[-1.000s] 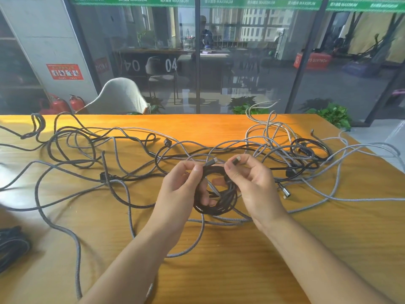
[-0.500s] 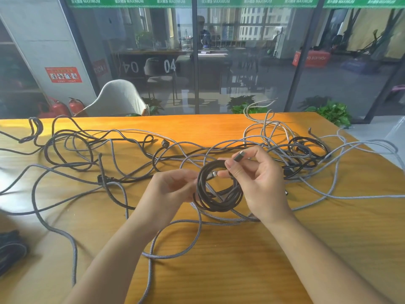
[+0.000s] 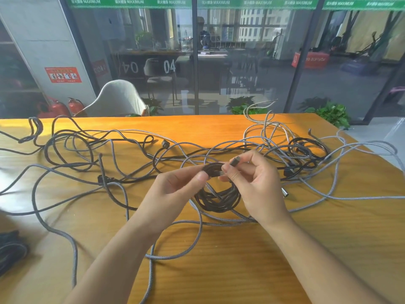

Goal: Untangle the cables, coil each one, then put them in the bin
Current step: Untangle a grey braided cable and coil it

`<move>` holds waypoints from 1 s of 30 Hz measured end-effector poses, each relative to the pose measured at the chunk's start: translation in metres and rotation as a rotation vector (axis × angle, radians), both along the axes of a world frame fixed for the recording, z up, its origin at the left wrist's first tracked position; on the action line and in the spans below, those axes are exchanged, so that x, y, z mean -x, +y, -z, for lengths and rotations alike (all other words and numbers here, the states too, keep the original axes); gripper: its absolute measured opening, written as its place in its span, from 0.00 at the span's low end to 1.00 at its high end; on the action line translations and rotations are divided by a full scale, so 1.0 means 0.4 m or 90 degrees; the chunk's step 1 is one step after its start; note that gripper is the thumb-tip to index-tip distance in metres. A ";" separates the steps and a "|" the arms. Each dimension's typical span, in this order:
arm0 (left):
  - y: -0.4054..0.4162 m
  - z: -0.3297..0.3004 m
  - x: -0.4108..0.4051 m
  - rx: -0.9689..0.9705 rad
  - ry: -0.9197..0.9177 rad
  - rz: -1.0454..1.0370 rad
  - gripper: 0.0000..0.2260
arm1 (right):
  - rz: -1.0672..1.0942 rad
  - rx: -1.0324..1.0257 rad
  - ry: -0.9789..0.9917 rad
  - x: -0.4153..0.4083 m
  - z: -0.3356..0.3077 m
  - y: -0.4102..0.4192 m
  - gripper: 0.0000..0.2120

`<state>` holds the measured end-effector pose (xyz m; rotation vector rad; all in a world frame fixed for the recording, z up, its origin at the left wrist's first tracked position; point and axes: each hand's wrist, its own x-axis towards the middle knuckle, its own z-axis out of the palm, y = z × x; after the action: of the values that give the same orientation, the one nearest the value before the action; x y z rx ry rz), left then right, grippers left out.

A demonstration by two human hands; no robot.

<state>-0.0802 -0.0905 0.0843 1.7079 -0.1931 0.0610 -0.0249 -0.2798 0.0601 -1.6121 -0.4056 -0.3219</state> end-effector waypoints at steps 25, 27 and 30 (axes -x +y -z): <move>-0.017 0.037 -0.014 0.070 -0.010 -0.104 0.11 | -0.124 0.000 0.129 0.009 -0.008 0.014 0.13; -0.011 0.038 -0.017 0.067 -0.023 -0.140 0.09 | -0.158 -0.003 0.151 0.010 -0.011 0.007 0.15; -0.005 0.041 -0.020 0.066 -0.039 -0.174 0.08 | -0.153 0.061 0.129 0.006 -0.003 0.004 0.17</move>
<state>-0.0723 -0.0925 0.0677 1.6203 0.0003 0.3208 -0.0275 -0.2781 0.0612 -1.6507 -0.4594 0.0438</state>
